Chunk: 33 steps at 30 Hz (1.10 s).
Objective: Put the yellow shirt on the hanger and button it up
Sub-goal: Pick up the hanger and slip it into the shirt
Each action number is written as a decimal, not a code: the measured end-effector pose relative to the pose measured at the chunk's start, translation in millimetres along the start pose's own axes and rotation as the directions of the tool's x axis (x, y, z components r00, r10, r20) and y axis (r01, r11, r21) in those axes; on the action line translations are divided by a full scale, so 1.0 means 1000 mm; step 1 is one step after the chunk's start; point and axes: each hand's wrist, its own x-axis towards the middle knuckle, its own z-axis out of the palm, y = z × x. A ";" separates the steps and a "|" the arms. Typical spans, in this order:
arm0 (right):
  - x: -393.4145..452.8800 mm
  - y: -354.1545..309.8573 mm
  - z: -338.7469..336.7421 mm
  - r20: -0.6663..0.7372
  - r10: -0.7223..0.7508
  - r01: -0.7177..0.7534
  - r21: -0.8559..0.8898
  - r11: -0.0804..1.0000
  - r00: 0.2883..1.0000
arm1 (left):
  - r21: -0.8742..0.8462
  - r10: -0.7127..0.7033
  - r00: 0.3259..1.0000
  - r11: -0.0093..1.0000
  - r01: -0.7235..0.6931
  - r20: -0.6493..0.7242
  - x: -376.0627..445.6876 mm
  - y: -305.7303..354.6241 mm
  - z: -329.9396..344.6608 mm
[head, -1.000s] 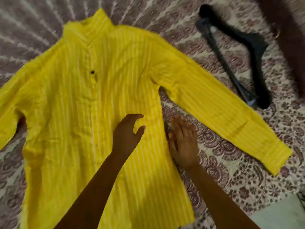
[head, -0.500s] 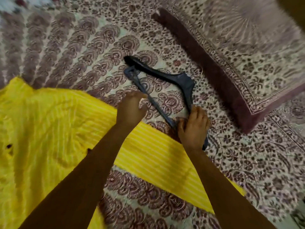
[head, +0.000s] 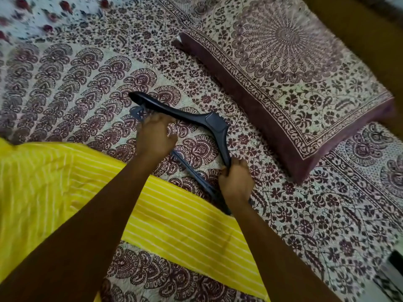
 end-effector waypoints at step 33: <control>-0.251 -0.276 0.091 -0.298 -0.828 0.804 -0.235 0.546 0.475 | 0.182 -0.403 0.876 0.872 0.455 -0.264 -0.280 -0.355 -0.240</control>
